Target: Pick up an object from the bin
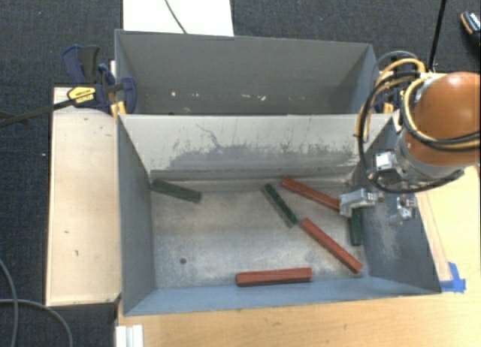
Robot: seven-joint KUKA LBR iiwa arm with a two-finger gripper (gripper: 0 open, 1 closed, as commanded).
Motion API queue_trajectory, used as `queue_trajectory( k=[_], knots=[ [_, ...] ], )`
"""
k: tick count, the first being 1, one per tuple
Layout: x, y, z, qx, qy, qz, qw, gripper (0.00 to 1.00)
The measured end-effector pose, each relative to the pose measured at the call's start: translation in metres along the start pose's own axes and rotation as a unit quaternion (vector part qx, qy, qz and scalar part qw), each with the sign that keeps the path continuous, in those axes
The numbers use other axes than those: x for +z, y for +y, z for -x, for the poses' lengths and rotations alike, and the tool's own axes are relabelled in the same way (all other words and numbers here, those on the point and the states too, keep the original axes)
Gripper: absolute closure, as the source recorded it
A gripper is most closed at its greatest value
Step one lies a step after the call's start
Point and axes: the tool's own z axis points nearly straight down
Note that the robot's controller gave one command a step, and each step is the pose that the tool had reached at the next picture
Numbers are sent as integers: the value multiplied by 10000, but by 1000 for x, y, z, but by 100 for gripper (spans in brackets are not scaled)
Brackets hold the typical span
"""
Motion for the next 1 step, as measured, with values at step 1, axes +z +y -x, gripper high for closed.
queue_trajectory(
  k=[1],
  knots=[
    [94,-12,-23,620,-42,34,9981,0]
  ],
)
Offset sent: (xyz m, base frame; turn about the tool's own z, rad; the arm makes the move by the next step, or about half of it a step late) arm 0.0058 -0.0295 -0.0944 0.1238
